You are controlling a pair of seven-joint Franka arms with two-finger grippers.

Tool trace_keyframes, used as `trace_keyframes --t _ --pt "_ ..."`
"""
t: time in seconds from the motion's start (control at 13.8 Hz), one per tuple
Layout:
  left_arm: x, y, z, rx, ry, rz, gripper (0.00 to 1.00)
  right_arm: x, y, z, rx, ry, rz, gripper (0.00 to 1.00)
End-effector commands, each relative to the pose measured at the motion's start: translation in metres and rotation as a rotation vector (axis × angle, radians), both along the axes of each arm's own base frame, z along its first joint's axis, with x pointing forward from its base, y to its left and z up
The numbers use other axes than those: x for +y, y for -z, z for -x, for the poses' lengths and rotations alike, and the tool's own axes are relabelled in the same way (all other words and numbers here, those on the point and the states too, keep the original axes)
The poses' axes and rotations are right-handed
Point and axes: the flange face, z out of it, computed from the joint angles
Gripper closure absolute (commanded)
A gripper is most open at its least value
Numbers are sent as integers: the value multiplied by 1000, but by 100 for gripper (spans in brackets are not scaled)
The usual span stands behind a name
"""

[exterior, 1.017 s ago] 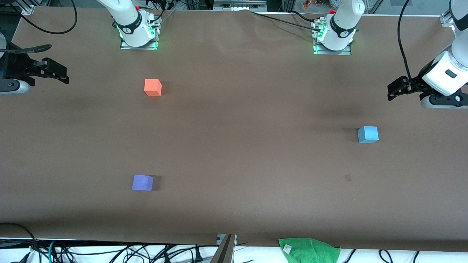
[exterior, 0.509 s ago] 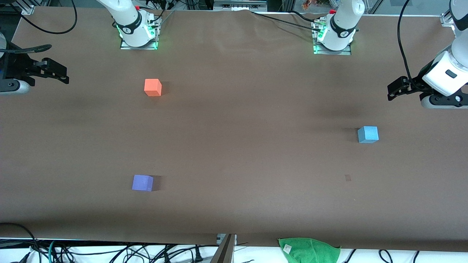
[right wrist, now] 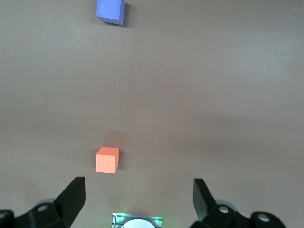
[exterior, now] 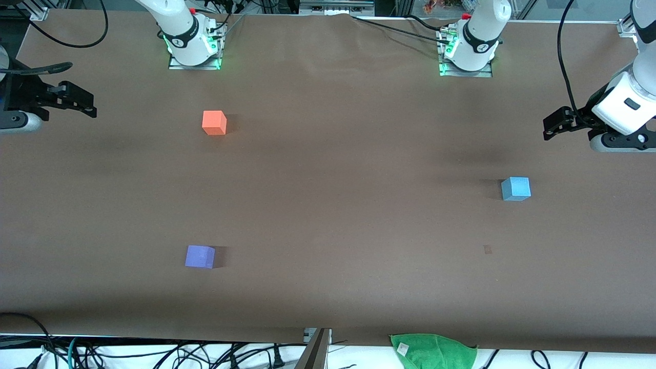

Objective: Place blue block between orange and purple blocks

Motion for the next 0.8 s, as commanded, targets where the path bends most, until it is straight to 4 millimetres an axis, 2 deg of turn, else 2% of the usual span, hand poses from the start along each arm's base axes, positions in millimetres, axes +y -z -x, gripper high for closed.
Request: trace_keyframes --t 0.0,0.51,0.65,0.73 --pt "-1 -4 -1 7 0 -20 0 0 -6 2 -10 -14 -1 0" --pt "4 2 -1 16 7 -21 0 2 -6 3 -8 -11 -2 0" --pt "12 15 -7 37 -6 -20 0 2 -6 3 -9 -8 -2 0" --pt "23 24 -13 50 -24 -18 0 2 -6 3 -9 -8 -2 0"
